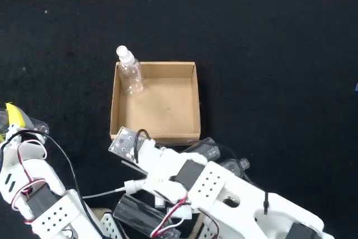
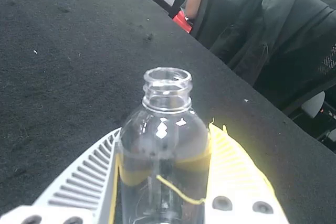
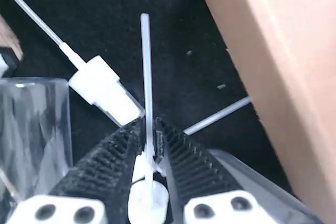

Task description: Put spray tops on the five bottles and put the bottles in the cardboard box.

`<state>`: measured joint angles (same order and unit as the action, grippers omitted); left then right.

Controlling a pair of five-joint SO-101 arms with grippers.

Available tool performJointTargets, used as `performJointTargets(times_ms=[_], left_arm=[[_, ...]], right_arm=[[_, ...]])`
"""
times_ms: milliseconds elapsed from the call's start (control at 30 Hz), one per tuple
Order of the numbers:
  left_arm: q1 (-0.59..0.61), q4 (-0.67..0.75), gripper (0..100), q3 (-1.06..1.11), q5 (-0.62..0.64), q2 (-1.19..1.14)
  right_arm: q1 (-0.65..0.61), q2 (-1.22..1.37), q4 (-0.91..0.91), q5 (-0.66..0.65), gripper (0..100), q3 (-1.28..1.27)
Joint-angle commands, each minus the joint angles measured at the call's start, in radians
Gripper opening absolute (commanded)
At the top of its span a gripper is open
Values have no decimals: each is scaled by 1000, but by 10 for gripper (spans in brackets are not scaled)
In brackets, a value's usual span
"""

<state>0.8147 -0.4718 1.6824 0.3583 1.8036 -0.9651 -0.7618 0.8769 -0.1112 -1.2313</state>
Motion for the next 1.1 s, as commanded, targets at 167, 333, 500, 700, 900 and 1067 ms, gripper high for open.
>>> performJointTargets(times_ms=[167,333,500,700,900,1067], left_arm=[[-5,15,30,16,3,14],[-5,15,30,16,3,14],[-4,15,30,16,3,14],[-4,15,30,16,3,14],[7,15,30,16,2,14],[36,21,30,16,2,15]], right_arm=[[164,-323,238,-141,11,84],[241,-407,316,-181,28,110],[169,-329,356,-184,130,142],[-44,-101,356,-184,103,216],[-112,-13,356,-176,107,213],[-170,-8,324,-176,111,170]])
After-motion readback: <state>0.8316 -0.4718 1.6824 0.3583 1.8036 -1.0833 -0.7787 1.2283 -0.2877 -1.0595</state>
